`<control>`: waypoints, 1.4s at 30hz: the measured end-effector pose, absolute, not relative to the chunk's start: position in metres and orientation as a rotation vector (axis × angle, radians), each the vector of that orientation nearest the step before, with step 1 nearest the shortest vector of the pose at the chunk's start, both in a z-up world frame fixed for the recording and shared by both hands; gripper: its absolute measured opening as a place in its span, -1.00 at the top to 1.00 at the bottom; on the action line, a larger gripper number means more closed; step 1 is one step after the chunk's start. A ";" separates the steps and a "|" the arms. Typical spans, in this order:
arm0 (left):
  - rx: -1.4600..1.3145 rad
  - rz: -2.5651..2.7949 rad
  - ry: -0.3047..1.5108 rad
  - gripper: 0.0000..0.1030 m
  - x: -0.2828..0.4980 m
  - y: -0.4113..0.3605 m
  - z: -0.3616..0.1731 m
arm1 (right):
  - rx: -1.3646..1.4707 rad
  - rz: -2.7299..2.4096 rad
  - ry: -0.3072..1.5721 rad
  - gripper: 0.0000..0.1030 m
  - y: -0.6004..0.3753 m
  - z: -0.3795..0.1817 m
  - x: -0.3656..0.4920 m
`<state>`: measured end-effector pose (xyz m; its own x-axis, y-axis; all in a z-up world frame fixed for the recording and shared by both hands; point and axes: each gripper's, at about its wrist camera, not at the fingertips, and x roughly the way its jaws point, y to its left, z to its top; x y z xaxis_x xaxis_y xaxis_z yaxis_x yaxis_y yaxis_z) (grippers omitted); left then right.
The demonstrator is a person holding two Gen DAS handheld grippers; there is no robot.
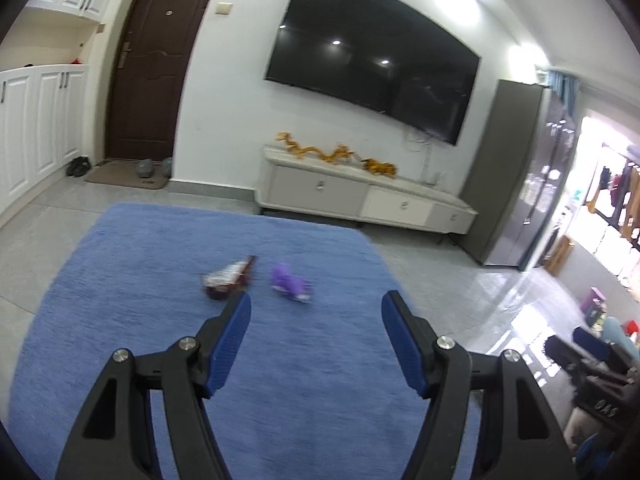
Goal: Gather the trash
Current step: 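Grasp the brown snack bag with the left tool while the right tool grasps the purple glove, then carry the snack bag and glove over the bin and open both tools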
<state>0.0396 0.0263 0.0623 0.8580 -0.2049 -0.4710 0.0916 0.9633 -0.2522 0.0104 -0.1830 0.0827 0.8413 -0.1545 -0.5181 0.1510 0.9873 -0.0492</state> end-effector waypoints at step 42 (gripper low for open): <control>-0.014 -0.195 0.812 0.31 0.198 0.075 -0.041 | 0.033 0.393 0.839 0.33 -0.094 -0.018 0.232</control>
<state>0.1977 0.0752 -0.0414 0.6711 -0.1786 -0.7196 0.1679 0.9819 -0.0871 0.2324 -0.0943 -0.0181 0.6005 0.3518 -0.7180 -0.3259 0.9277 0.1820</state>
